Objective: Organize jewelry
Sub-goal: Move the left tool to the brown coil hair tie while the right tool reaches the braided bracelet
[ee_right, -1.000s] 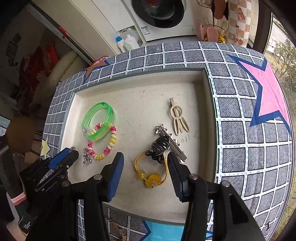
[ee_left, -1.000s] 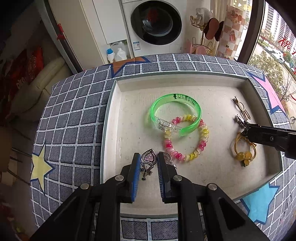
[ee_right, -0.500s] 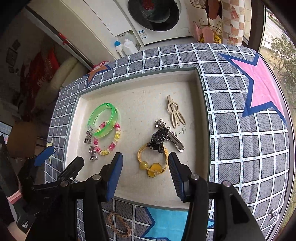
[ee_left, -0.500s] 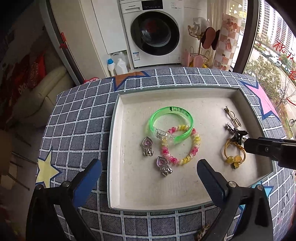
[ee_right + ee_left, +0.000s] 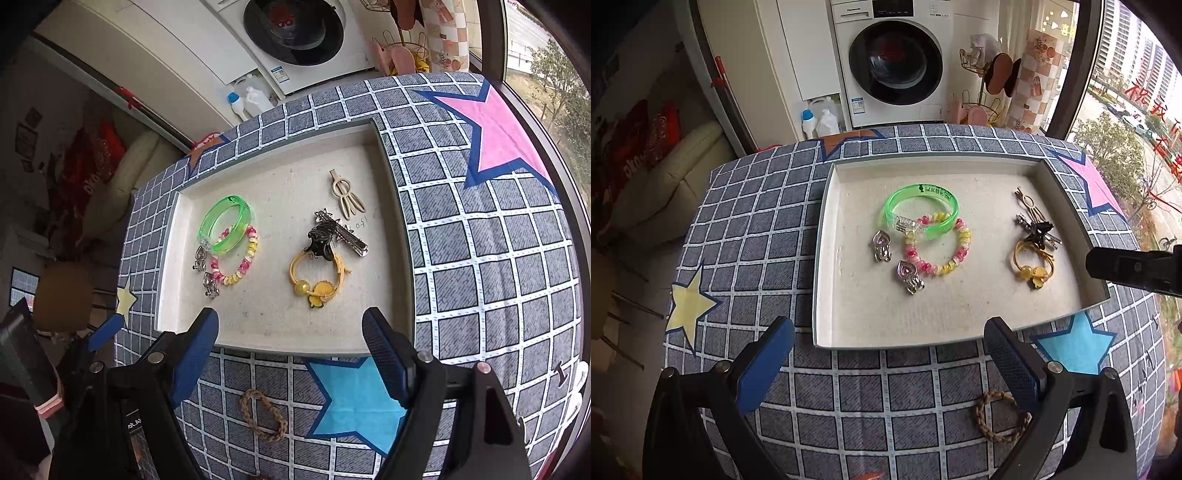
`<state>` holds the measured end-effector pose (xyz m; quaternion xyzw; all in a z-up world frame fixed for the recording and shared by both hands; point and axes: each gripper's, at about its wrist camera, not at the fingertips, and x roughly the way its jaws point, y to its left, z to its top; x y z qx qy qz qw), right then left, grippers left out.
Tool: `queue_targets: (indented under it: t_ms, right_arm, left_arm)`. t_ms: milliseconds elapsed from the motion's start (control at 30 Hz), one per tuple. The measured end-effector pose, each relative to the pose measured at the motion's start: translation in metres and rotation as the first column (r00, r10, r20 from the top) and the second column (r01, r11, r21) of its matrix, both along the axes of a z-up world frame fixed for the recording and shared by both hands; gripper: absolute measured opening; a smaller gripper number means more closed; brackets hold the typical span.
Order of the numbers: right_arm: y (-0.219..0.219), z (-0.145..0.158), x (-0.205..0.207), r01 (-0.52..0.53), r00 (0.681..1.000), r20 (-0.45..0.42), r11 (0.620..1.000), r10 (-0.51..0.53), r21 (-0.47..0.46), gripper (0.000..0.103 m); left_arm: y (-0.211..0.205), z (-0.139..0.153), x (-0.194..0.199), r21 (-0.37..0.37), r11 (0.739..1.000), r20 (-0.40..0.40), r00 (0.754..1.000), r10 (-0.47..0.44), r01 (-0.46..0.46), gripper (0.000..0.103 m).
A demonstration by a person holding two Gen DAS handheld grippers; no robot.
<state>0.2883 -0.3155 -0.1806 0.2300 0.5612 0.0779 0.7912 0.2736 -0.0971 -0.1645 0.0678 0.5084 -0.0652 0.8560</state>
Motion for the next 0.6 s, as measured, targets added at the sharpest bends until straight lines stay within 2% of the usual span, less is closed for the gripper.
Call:
queue_targets:
  t_ms: [233,500,567,600]
  right_arm:
    - [-0.005,0.005,-0.033,0.037,0.999,0.001,0.999,-0.037,0.017,0.084]
    - [-0.006,0.005,-0.074,0.06,0.998,-0.005,0.998,-0.06,0.0,0.085]
    - [-0.004,0.004,-0.084,0.055,0.998,-0.007,0.998,-0.055,-0.01,0.09]
    - [-0.003,0.004,-0.088,0.051,0.999,-0.01,0.999,-0.051,-0.015,0.103]
  left_arm:
    - [0.014,-0.005,-0.046,0.045,0.999,-0.014,1.0,-0.018,0.018,0.103]
    - [0.028,-0.022,-0.091,0.001,0.999,-0.108,0.994,-0.033,0.033,0.103]
    - [0.028,-0.024,-0.102,-0.014,0.999,-0.123,0.991,-0.049,0.047,0.103]
    - [0.026,-0.025,-0.107,-0.017,0.998,-0.128,0.99,-0.057,0.056,0.103]
